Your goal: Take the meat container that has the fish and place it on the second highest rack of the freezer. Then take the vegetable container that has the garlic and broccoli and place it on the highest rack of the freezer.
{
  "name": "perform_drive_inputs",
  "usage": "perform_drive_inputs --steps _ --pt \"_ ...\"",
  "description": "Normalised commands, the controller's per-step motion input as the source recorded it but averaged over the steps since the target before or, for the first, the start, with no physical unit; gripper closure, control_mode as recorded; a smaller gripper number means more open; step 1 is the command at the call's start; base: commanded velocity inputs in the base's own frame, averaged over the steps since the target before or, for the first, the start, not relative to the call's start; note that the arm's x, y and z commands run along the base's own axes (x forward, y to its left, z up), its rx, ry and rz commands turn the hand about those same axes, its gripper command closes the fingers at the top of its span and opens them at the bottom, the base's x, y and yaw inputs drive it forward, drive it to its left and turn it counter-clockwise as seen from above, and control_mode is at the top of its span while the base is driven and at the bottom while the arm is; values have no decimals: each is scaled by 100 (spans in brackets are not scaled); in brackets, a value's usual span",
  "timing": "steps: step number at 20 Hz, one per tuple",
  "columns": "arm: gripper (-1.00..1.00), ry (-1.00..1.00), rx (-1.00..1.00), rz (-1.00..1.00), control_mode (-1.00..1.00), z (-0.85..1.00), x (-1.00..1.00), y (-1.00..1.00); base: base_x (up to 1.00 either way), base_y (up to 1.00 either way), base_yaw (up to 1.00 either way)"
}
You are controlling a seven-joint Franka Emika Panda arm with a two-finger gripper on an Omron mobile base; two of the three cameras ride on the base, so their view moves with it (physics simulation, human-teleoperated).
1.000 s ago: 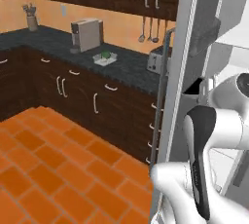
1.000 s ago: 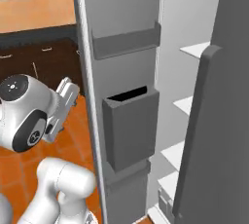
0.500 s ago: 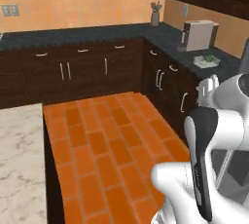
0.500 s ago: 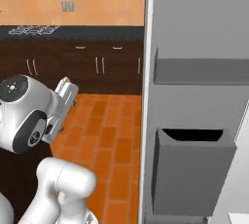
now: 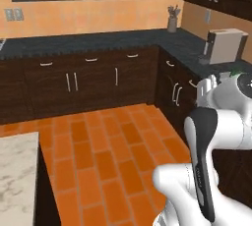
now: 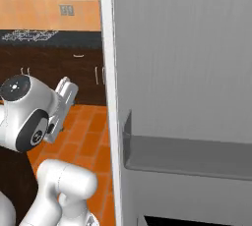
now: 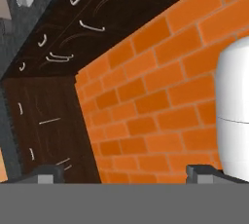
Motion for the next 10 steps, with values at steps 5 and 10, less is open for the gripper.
perform_drive_inputs --steps 5,10 --pt "-100 0 0 0 100 0 0 0 100 -72 -10" --pt "-100 0 0 0 100 0 0 0 68 -11 47"
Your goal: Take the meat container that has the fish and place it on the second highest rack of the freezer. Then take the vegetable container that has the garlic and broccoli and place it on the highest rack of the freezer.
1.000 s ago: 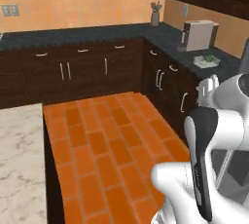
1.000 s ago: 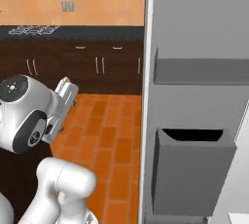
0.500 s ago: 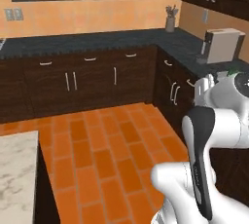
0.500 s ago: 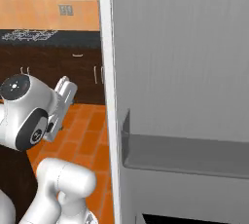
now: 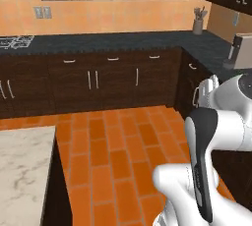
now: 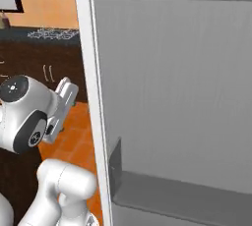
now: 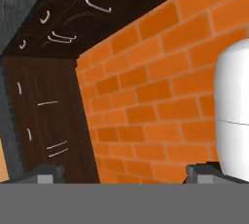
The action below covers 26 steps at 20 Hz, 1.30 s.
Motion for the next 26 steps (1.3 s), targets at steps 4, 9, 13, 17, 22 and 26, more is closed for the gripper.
perform_drive_inputs --steps 4,9,13,17,22,26 --pt "-100 0 0 0 100 0 0 0 100 -15 1" --pt "-100 0 0 0 100 0 0 0 100 -23 -17" --pt "-100 0 0 0 100 0 0 0 100 -21 -21" --pt "-100 0 0 0 100 0 0 0 93 -1 -56" --pt "-100 0 0 0 100 0 0 0 23 0 -93" --pt "-100 0 0 0 100 0 0 0 0 0 -100"
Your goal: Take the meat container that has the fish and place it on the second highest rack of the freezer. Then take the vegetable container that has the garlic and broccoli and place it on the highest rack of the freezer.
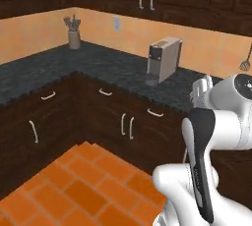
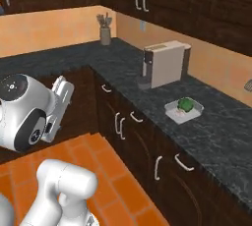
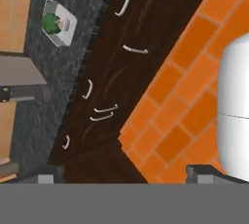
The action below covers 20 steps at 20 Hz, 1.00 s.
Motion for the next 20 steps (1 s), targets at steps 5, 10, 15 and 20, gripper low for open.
perform_drive_inputs --steps 5,10,15,20 --pt "-100 0 0 0 100 0 0 0 2 3 -100" --pt "-100 0 0 0 100 0 0 0 85 42 -74" --pt "-100 0 0 0 100 0 0 0 100 93 -47" --pt "-100 0 0 0 100 0 0 0 89 35 -32"
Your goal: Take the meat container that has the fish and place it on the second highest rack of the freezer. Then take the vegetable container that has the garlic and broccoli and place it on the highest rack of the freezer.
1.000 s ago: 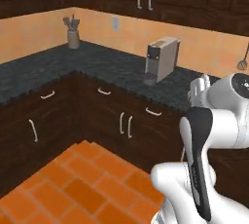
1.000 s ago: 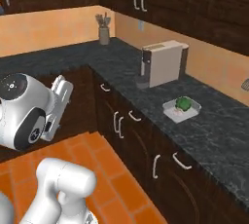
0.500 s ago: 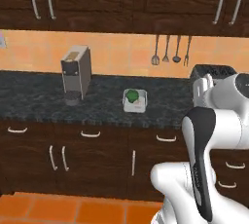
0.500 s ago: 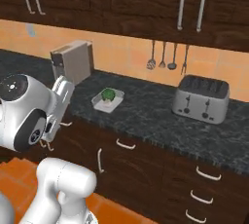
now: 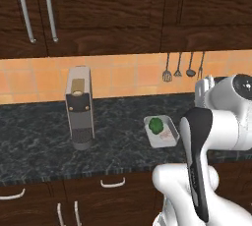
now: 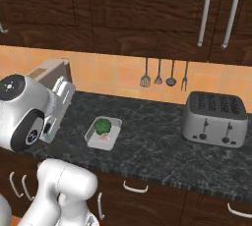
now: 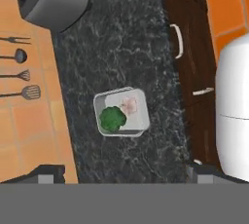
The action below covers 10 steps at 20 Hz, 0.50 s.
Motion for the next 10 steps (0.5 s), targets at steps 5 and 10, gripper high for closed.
perform_drive_inputs --steps 5,10 --pt "-100 23 1 5 -100 -37 38 -30 14 -1 -1" --pt "-100 36 6 25 -100 -98 2 -3 0 0 0"
